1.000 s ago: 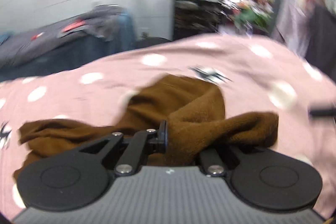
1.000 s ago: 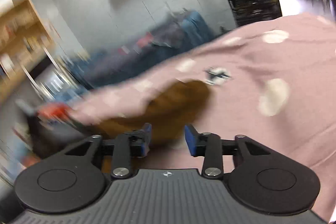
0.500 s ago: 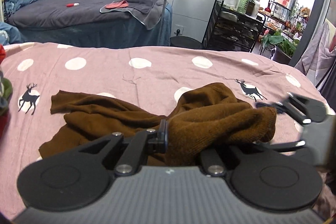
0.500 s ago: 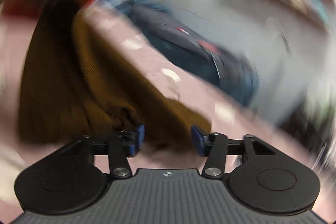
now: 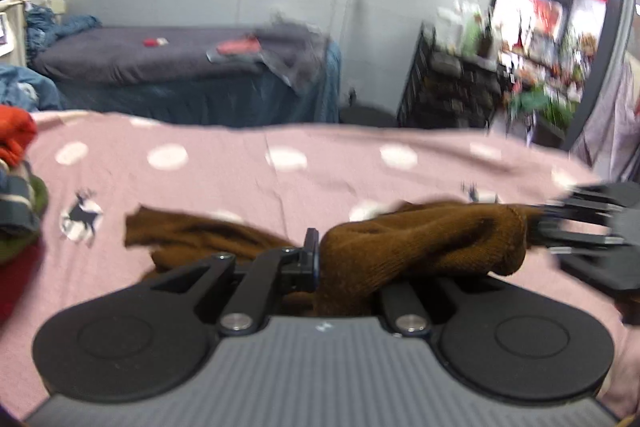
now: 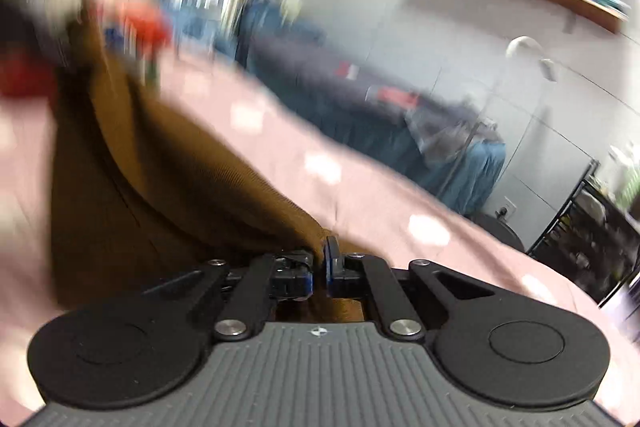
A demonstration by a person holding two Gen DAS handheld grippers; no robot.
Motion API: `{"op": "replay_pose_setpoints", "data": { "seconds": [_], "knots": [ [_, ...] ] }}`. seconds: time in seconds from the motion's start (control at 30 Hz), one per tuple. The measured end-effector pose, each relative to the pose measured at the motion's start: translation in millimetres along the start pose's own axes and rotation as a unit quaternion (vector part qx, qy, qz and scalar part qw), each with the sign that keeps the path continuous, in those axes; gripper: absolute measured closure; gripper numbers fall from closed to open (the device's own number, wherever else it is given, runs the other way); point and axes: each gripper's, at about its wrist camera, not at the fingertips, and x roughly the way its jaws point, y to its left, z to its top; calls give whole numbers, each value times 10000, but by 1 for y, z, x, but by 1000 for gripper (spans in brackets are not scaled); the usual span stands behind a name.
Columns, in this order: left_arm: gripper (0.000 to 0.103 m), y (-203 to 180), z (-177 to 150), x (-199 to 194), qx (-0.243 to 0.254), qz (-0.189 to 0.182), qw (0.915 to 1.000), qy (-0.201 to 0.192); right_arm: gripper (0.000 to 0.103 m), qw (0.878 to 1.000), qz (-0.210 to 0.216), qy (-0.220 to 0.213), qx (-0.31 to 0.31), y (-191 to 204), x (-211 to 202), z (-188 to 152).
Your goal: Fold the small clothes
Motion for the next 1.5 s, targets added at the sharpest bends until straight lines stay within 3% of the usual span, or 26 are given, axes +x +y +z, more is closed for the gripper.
{"op": "replay_pose_setpoints", "data": {
  "seconds": [0.13, 0.23, 0.43, 0.53, 0.6, 0.67, 0.73, 0.83, 0.93, 1.03, 1.07, 1.1, 1.17, 1.23, 1.3, 1.4, 1.5],
  "knots": [
    [97, -3, 39, -59, -274, -399, 9955, -815, 97, 9943, 240, -975, 355, 0, -101, 44],
    [97, -34, 81, -122, 462, -223, 9860, -1587, 97, 9810, 404, -1856, 396, 2, -173, 79],
    [97, -89, 150, -261, 1429, -469, 9472, -2830, 97, 9343, 466, -3527, 225, -13, -285, 153],
    [94, -110, 167, -316, 1756, -600, 9245, -3330, 97, 9120, 349, -4083, 164, -37, -306, 182],
    [93, -127, 172, -333, 1984, -466, 9121, -3558, 97, 9045, 296, -4251, 146, -47, -314, 195],
    [92, -136, 174, -331, 2047, -343, 9096, -3600, 97, 9068, 146, -4212, 100, -54, -307, 202],
    [92, -140, 176, -308, 2056, -296, 9198, -3329, 96, 9189, -200, -3939, 75, -61, -283, 200],
    [90, -130, 179, -238, 1826, -306, 9485, -2571, 96, 9440, -553, -3235, 329, -87, -225, 180],
    [89, -116, 181, -137, 1543, -158, 9743, -1631, 96, 9667, -684, -2264, 980, -120, -148, 152],
    [83, -96, 174, -19, 1274, 196, 9895, -654, 96, 9737, -1280, -1382, 1279, -138, -58, 116],
    [82, -84, 164, 17, 1212, 383, 9913, -355, 95, 9759, -1455, -1008, 1274, -141, -25, 104],
    [66, -73, 149, 48, 1221, 568, 9908, -139, 90, 9776, -1612, -639, 1194, -139, 2, 92],
    [49, -63, 121, 106, 1343, 926, 9849, 575, 72, 9683, -1711, 148, 1811, -144, 49, 59],
    [49, -48, 79, 136, 1304, 1104, 9790, 1108, 71, 9520, -1429, 726, 2606, -144, 67, 26],
    [43, -39, 45, 140, 1247, 860, 9800, 1294, 69, 9482, -1057, 651, 2923, -129, 63, -8],
    [21, -23, -1, 121, 816, 661, 9818, 1580, 50, 9473, -858, 750, 2995, -103, 43, -38],
    [16, -13, -39, 97, 261, 319, 9835, 1759, 40, 9376, -683, 881, 3295, -80, 13, -62]
  ]
}}
